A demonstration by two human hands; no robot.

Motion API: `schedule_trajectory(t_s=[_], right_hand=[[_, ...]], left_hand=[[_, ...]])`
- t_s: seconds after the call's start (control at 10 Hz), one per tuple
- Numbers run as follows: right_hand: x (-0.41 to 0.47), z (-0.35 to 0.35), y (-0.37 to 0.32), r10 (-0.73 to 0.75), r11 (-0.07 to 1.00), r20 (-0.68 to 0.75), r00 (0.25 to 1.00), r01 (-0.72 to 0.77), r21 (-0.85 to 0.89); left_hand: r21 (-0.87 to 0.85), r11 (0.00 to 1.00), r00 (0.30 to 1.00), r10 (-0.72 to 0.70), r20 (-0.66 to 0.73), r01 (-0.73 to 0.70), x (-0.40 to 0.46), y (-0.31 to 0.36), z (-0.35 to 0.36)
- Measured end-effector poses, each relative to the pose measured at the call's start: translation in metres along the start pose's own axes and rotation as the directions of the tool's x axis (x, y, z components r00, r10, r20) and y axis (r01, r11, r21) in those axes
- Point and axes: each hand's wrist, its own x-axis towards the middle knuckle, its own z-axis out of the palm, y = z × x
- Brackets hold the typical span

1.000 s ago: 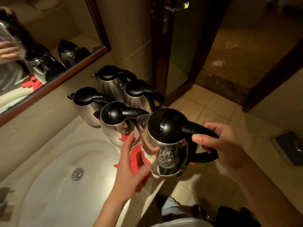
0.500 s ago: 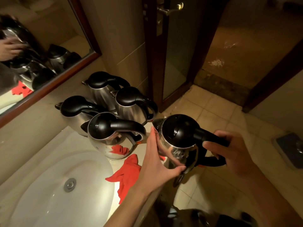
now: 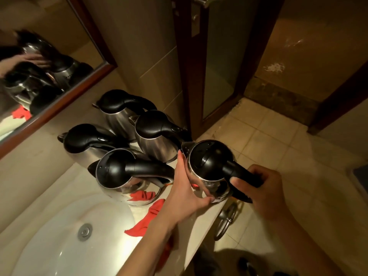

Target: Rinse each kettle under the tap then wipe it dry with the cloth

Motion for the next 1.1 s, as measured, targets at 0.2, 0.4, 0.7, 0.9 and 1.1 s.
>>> schedule_trajectory(t_s=[0.2,0.4,0.7,0.9,1.1], right_hand=[[0.002,-0.001,0.012,0.017,0.999,0.001,1.0,-0.017,-0.034],[0.007,0.002,0.01,-0.036,0.999,0.01,0.999,0.036,-0.021],[0.002,0.005,0.008,-0.017,0.996,0.137,0.99,0.029,-0.085],[-0.001,0.001,0.002,-0.075,0.92,0.19,0.979,0.142,-0.366],[0.01,0.006,-0.027,-0.51,0.38,0.317,0.799,0.54,-0.751]], left_hand=[[0.002,0.999,0.997,0.037,-0.07,-0.037,-0.002,-0.001,0.005],[0.076,0.993,0.98,0.1,-0.172,-0.088,-0.005,0.004,0.007],[0.137,0.981,0.91,0.181,-0.372,-0.139,-0.035,0.006,0.02],[0.294,0.946,0.891,0.247,-0.382,-0.137,-0.055,0.0,-0.001],[0.601,0.797,0.863,0.257,-0.435,0.065,-0.094,-0.02,-0.053]])
